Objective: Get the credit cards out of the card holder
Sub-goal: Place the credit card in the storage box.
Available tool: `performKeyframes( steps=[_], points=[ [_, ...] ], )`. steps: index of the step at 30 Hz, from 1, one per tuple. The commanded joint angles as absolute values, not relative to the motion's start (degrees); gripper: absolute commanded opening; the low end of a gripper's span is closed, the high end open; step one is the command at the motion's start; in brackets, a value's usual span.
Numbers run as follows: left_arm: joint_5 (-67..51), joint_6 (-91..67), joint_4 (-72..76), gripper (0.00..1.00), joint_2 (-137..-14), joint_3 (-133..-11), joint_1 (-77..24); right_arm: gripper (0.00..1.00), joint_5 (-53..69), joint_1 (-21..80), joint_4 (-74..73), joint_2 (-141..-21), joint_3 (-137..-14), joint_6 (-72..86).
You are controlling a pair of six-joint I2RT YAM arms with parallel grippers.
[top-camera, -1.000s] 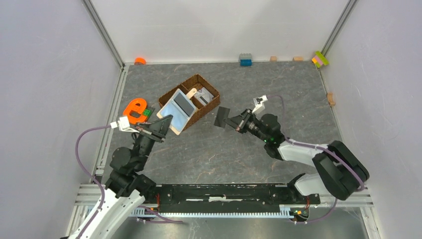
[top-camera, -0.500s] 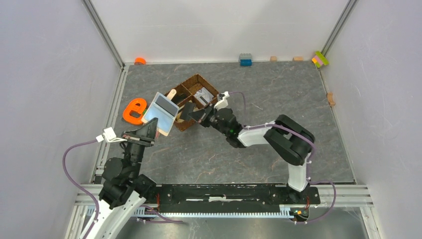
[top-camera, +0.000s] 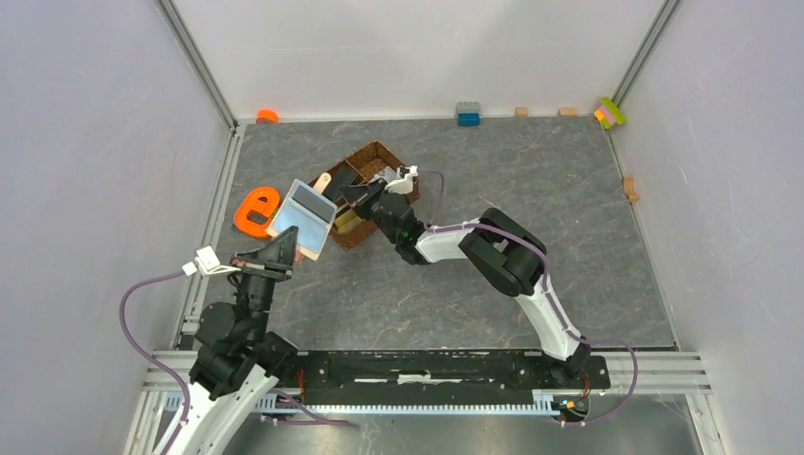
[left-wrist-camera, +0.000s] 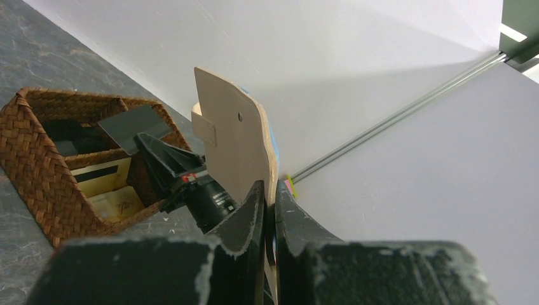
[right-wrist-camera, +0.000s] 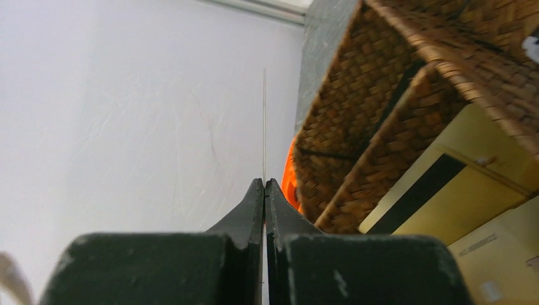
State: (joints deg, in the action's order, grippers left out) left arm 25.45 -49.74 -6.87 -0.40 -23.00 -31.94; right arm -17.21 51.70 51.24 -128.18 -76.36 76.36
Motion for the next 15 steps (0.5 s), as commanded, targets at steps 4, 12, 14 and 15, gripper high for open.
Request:
performKeyframes(
  steps=[4,12,14,15],
  points=[
    [27.0,-51.2,-5.2,0.02,0.4,-23.2,-31.7,0.0,-22.1,51.8,46.6,-136.0,-87.2,78.5],
    [27.3,-51.0,-5.4,0.02,0.3,-23.2,-31.8,0.35,-25.4,52.1,44.0,-134.9,-86.1,77.8],
    [27.3,-51.0,-5.4,0.02,0.3,-23.3,-31.7,0.4,-25.8,52.1,43.9,-133.2,-84.2,77.0],
    [27.3,-51.0,-5.4,0.02,0.3,-23.3,-31.8,0.41,-25.8,52.1,43.7,-132.3,-83.4,76.1]
  ],
)
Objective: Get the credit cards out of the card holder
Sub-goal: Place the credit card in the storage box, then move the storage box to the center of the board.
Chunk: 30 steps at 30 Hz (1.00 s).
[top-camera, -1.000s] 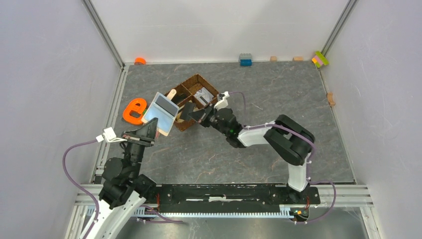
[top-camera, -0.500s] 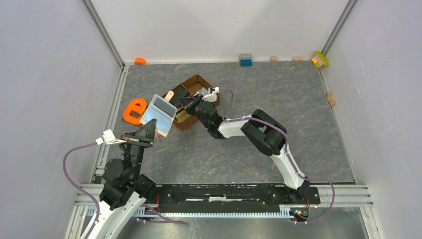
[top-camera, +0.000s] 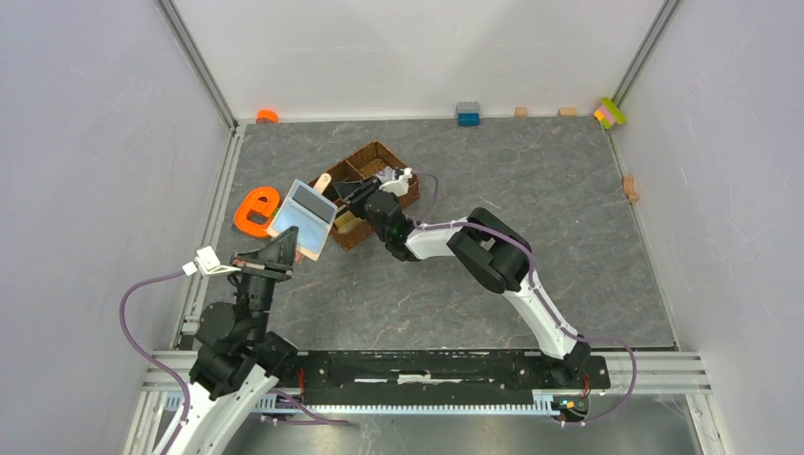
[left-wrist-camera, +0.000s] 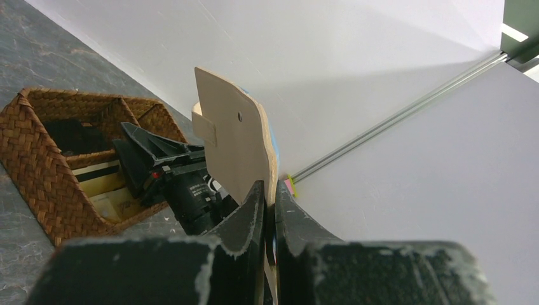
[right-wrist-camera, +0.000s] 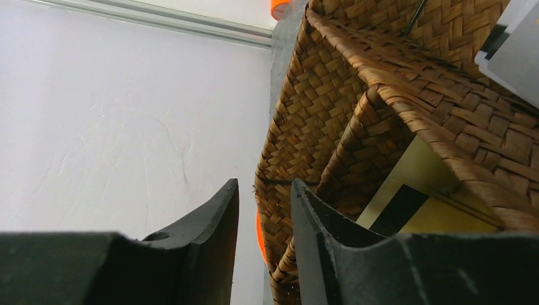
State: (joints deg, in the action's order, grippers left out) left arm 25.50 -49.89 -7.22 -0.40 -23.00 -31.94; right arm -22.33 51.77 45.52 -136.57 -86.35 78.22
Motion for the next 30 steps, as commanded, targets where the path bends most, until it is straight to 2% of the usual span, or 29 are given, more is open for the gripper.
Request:
performKeyframes(
  steps=[1,3,6,9,14,17,22,26,30],
  points=[
    [27.4,-51.0,-5.6,0.02,0.3,-23.3,-31.8,0.42,-25.6,52.1,42.9,-131.0,-82.8,74.4],
    [27.4,-50.9,-5.7,0.02,0.5,-23.4,-31.7,0.43,-25.1,52.1,39.3,-128.2,-82.6,70.1],
    [27.3,-50.5,-5.8,0.02,0.7,-23.5,-31.7,0.59,-20.7,51.3,34.5,-125.2,-84.7,60.0],
    [26.9,-50.6,-5.5,0.02,0.5,-23.3,-31.8,0.6,-12.0,49.1,25.3,-123.3,-88.7,51.5],
    [26.6,-50.5,-5.3,0.02,0.3,-23.1,-31.7,0.63,-4.1,45.4,16.9,-117.8,-86.0,36.1],
    [26.6,-50.3,-4.8,0.02,-0.6,-22.8,-31.7,0.7,-2.5,44.7,7.8,-117.9,-89.1,16.0],
    [26.3,-50.1,-4.5,0.02,-1.9,-22.8,-31.7,0.7,-4.8,43.5,-6.1,-121.5,-96.1,1.6],
    [26.3,-50.0,-4.4,0.02,-2.3,-22.7,-31.7,0.7,-3.2,42.6,-8.8,-124.9,-98.7,0.4],
    [26.1,-49.9,-4.3,0.02,-2.5,-22.8,-31.7,0.64,-2.3,42.3,-12.1,-128.6,-102.3,0.6]
  ],
)
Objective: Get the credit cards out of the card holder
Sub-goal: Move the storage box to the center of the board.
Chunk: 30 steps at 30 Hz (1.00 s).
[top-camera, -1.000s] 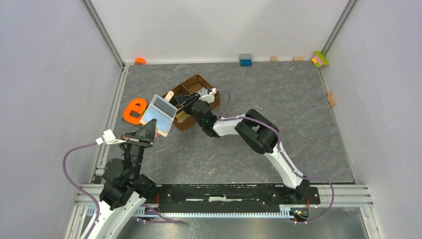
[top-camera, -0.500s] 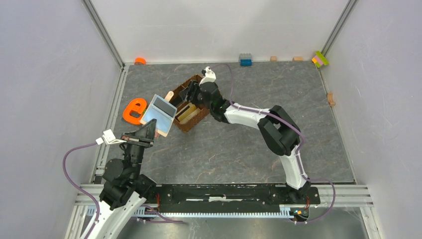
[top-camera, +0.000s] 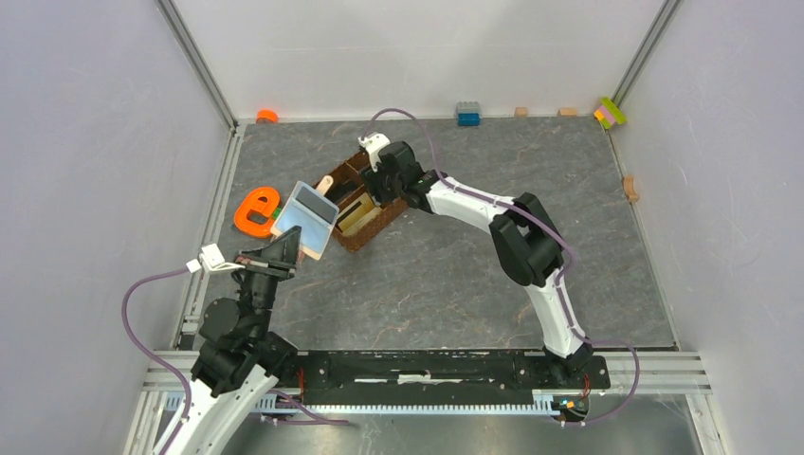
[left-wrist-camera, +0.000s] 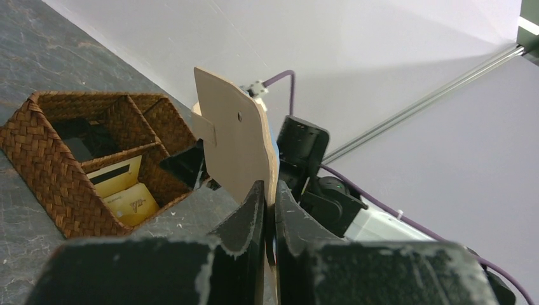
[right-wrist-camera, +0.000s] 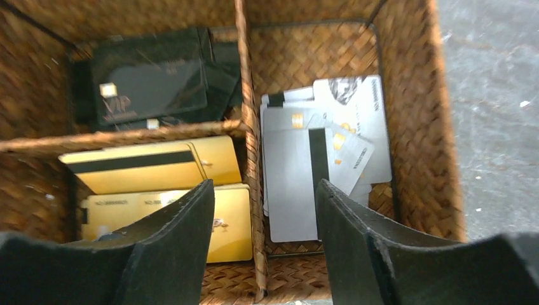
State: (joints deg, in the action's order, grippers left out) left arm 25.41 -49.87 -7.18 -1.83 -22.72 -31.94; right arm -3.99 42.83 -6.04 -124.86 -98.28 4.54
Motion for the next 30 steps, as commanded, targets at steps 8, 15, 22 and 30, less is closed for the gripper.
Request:
performKeyframes(
  steps=[8,15,22,30],
  points=[
    [25.7,-50.0,-4.0,0.02,-3.5,-22.5,-31.7,0.2,-0.2,38.4,-10.6,-122.8,-93.8,5.1],
    [23.7,-51.1,-2.2,0.02,-6.0,-21.6,-31.7,0.02,-7.1,31.4,-3.3,-106.7,-72.1,11.0],
    [20.1,-52.9,2.6,0.02,-10.6,-19.5,-31.7,0.03,-12.9,22.4,4.1,-93.4,-53.6,24.1],
    [12.8,-53.1,9.8,0.02,-22.1,-19.5,-31.7,0.18,-11.1,18.5,6.9,-87.8,-47.3,28.6]
  ],
)
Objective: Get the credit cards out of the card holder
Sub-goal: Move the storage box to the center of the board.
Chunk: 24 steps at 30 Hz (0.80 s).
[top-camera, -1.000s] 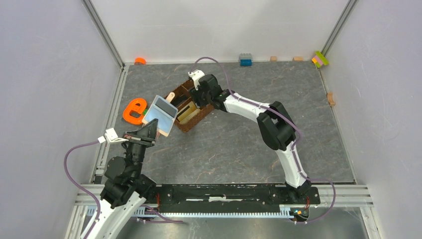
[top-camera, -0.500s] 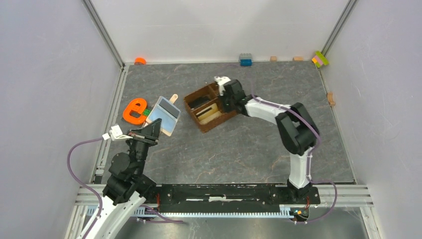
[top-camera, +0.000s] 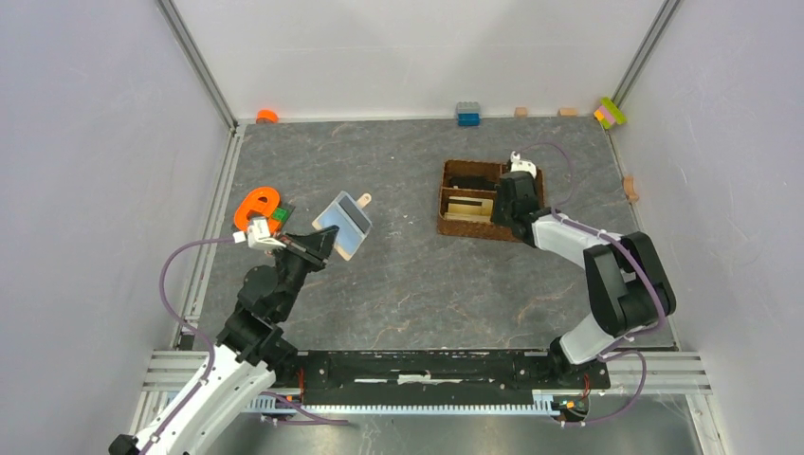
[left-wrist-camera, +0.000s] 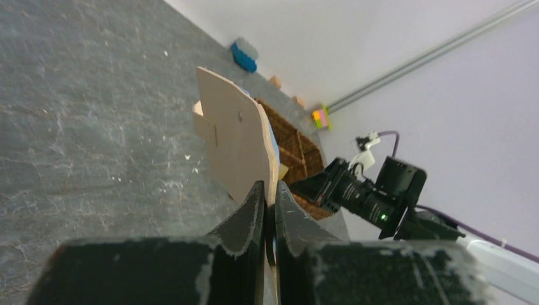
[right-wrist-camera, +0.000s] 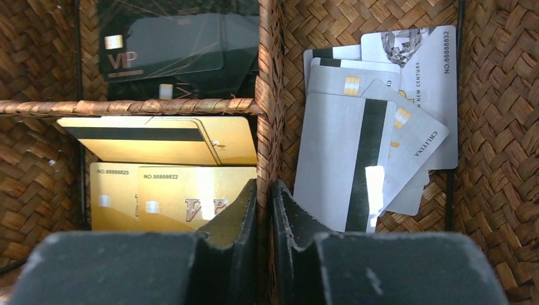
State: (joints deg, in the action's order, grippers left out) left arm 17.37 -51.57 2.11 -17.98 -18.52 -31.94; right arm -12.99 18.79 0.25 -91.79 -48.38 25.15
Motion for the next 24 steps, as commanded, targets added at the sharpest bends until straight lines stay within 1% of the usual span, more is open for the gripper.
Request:
performKeyframes(
  steps=[1,5,7,9,10,11,12,14,16,17,18,21,24],
  points=[
    [12.2,-53.1,10.2,0.02,-23.2,-19.7,-31.8,0.21,-11.1,18.4,7.1,-86.2,-46.9,28.2],
    [9.5,-53.1,12.4,0.02,-27.5,-20.1,-31.7,0.52,-10.8,18.5,10.4,-78.6,-43.5,25.7],
    [8.2,-53.5,13.7,0.02,-29.4,-20.1,-31.7,0.59,-10.5,18.5,7.7,-76.4,-44.2,23.8],
    [6.7,-54.1,15.2,0.02,-31.2,-19.9,-31.8,0.61,-10.0,18.6,5.9,-74.3,-43.9,22.8],
    [5.9,-54.4,16.1,0.02,-32.3,-19.7,-31.8,0.64,-9.7,18.6,5.8,-72.8,-43.4,22.7],
    [5.1,-54.6,17.2,0.02,-33.2,-19.5,-31.8,0.68,-9.3,18.8,5.7,-71.6,-42.8,22.7],
    [4.3,-54.8,18.2,0.02,-34.3,-19.4,-31.8,0.75,-8.8,19.2,5.0,-70.4,-42.7,22.9],
    [3.0,-54.3,19.1,0.02,-36.2,-19.8,-31.7,0.76,-8.1,21.0,3.6,-68.6,-42.5,22.6],
    [2.2,-53.1,19.4,0.02,-37.9,-20.3,-31.7,0.77,-10.1,23.9,2.6,-66.6,-41.3,22.8],
    [2.0,-53.1,19.4,0.02,-38.7,-20.5,-31.7,0.81,-11.9,25.7,2.8,-65.5,-40.3,23.5],
    [1.7,-53.1,19.4,0.02,-39.0,-20.6,-31.8,0.98,-14.7,28.1,3.1,-64.4,-39.0,24.5],
    [0.3,-53.3,20.7,0.02,-39.9,-20.5,-31.7,0.98,-18.5,33.6,3.1,-62.0,-36.8,26.6],
    [0.3,-52.4,21.7,0.02,-39.1,-19.7,-31.7,0.98,-20.4,35.7,1.9,-60.2,-34.4,28.3]
  ],
)
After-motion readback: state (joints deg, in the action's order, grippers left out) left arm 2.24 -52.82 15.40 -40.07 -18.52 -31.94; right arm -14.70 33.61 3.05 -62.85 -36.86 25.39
